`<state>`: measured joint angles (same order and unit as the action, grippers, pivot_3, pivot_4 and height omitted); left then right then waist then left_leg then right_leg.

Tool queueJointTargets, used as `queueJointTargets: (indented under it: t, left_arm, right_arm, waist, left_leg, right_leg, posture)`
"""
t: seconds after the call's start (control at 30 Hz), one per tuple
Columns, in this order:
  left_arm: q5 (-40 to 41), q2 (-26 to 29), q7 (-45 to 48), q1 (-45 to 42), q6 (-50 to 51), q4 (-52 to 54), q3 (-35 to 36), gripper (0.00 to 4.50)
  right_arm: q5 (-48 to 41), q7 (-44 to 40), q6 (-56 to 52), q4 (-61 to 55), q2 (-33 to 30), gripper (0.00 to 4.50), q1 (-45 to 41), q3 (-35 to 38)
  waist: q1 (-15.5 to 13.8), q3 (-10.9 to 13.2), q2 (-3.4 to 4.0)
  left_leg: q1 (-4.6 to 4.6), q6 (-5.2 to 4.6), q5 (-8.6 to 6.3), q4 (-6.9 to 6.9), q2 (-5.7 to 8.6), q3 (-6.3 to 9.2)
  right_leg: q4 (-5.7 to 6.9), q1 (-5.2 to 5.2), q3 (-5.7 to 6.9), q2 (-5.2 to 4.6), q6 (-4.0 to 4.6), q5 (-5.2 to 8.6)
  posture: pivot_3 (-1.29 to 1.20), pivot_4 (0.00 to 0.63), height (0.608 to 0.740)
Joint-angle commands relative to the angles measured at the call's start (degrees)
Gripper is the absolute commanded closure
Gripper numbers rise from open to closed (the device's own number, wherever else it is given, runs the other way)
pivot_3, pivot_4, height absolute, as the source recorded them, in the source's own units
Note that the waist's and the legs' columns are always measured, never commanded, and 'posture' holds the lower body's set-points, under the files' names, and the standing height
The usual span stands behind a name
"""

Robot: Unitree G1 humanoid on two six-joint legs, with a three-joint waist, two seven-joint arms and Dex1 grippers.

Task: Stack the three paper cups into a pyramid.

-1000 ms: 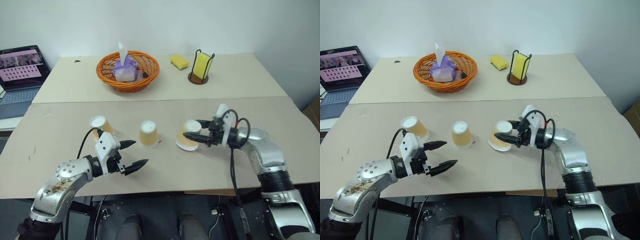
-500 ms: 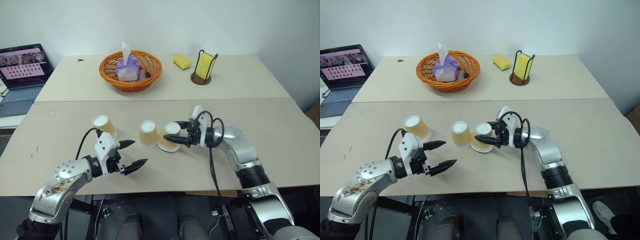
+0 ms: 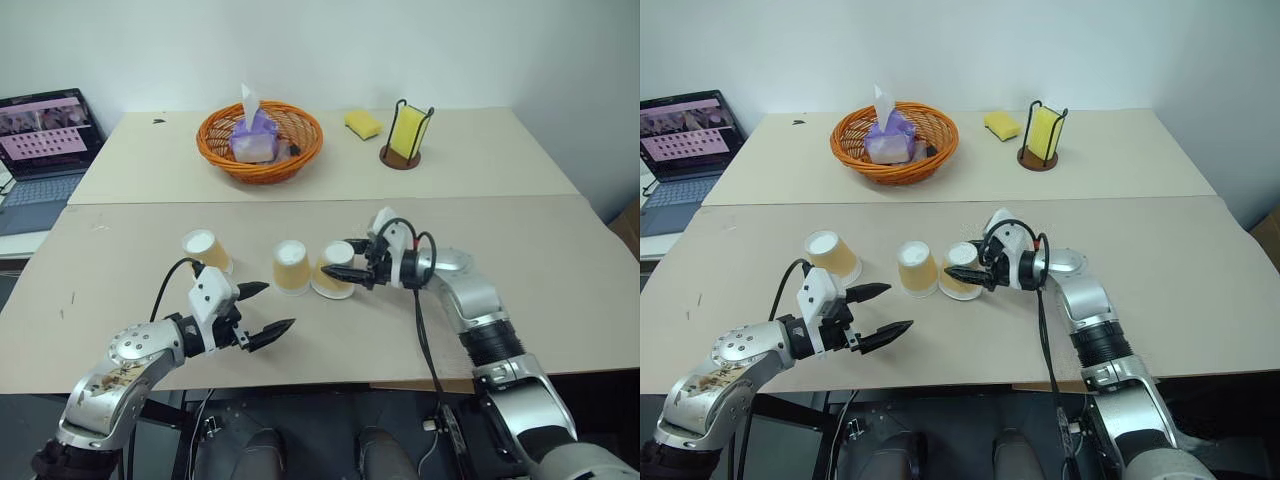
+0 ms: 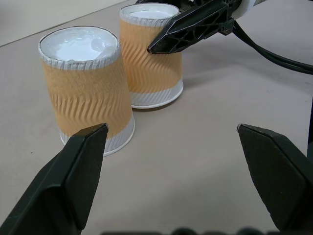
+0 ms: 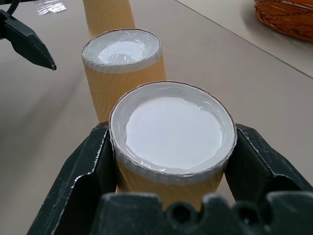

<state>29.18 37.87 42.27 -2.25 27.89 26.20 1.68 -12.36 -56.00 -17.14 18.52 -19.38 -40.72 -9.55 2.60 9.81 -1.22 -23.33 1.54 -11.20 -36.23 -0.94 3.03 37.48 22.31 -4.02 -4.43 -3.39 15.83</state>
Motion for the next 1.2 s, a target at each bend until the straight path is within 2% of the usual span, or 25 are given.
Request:
queueJointTargets:
  t: [0.03,0.07,0.13,0.17,0.4,0.5,0.63,0.73,0.93,1.07,1.2]
  left_arm:
    - [0.28,0.46,-0.06,0.07,0.07,2.34,1.54,0.00]
    - [0.27,0.46,-0.09,0.07,0.07,2.33,1.55,0.00]
    - [0.21,0.49,-0.14,0.03,0.08,2.33,1.57,0.00]
    - [0.18,0.49,-0.15,-0.05,0.05,2.27,1.59,0.00]
    - [-0.30,0.19,-0.60,0.15,-0.39,2.27,1.41,0.00]
    - [-0.36,-1.28,-2.89,0.92,-0.86,2.58,2.55,0.00]
    - [-0.95,-5.07,-8.26,1.81,-2.12,3.79,5.16,0.00]
    - [-1.05,-11.76,-17.72,2.99,-1.54,6.26,8.48,0.00]
    - [-11.02,-21.53,-32.01,7.26,-5.33,10.29,8.65,0.00]
    - [-16.43,-23.91,-35.52,8.63,-7.52,7.07,7.21,0.00]
    - [-18.32,-24.27,-36.55,4.22,-9.40,0.14,8.13,0.00]
  right_arm:
    - [0.17,0.65,2.01,1.26,0.95,1.72,-2.18,0.81]
    - [0.05,0.61,1.93,1.68,1.17,0.72,-2.43,0.93]
    - [0.29,0.62,2.36,2.05,1.34,0.15,-2.73,0.86]
    - [0.45,0.54,2.73,1.95,1.31,0.06,-2.79,0.75]
    - [-1.12,-0.39,2.04,-1.87,0.47,0.06,-2.16,1.79]
    - [-3.53,-1.39,-0.49,-7.09,-0.81,0.06,-1.01,2.88]
    - [-6.15,-1.58,-4.34,-12.87,-2.22,0.06,0.14,4.10]
    - [-7.61,-0.97,-6.40,-16.55,-3.21,0.06,0.81,4.81]
    - [-11.36,1.59,-10.75,-20.39,-5.05,0.06,0.78,9.28]
    - [-14.50,-0.31,-12.78,-23.21,-9.65,0.06,4.06,12.50]
    - [-16.35,-0.80,-14.10,-24.93,-13.32,0.06,6.82,14.66]
  waist:
    - [0.04,0.00,0.00]
    - [0.04,0.00,0.00]
    - [-0.02,0.00,0.00]
    - [-0.02,0.00,0.00]
    - [0.01,0.00,0.00]
    - [0.01,0.00,0.00]
    - [-0.10,0.00,0.00]
    - [-0.13,0.00,0.00]
    - [-0.26,-0.01,-0.02]
    - [-0.81,-0.02,-0.03]
    - [-1.36,-0.02,-0.04]
  left_leg:
    - [0.00,0.00,0.00,0.00,0.00,0.00]
    - [0.01,0.00,0.00,0.00,0.00,0.00]
    - [0.03,0.00,0.00,0.00,-0.01,0.00]
    - [0.02,0.00,0.00,0.00,0.00,0.01]
    - [0.00,0.00,0.00,0.00,0.00,0.01]
    - [0.00,0.00,0.00,0.00,0.00,0.01]
    - [-0.04,0.00,0.00,0.00,0.00,0.04]
    - [0.00,0.00,0.00,-0.01,0.00,0.03]
    - [-0.03,0.00,0.00,-0.02,0.02,0.05]
    - [-0.05,0.00,0.00,-0.06,0.06,0.05]
    - [-0.04,0.00,0.00,-0.06,0.07,0.03]
  right_leg:
    - [0.01,0.00,0.00,0.00,0.00,0.00]
    - [0.02,0.00,0.00,0.00,0.00,0.00]
    - [0.04,0.00,0.00,0.01,0.00,0.00]
    - [0.04,0.00,0.00,0.01,0.00,0.00]
    - [0.03,0.01,0.00,0.00,0.00,0.00]
    - [0.04,0.02,0.00,0.00,0.00,0.00]
    - [0.02,0.02,0.02,-0.01,0.00,0.00]
    - [0.03,0.00,0.01,-0.02,0.00,0.00]
    - [0.03,0.00,0.01,-0.03,0.00,0.00]
    - [-0.02,-0.04,0.02,-0.05,0.00,0.00]
    - [-0.10,-0.08,0.03,-0.05,0.00,0.00]
  posture:
    - [0.00,0.150,0.740]
    - [0.00,0.150,0.740]
    - [0.00,0.150,0.740]
    - [0.00,0.150,0.740]
    - [0.00,0.150,0.740]
    - [0.00,0.150,0.740]
    - [0.00,0.150,0.740]
    - [0.00,0.150,0.740]
    - [0.00,0.150,0.740]
    - [0.00,0.150,0.740]
    - [0.00,0.150,0.740]
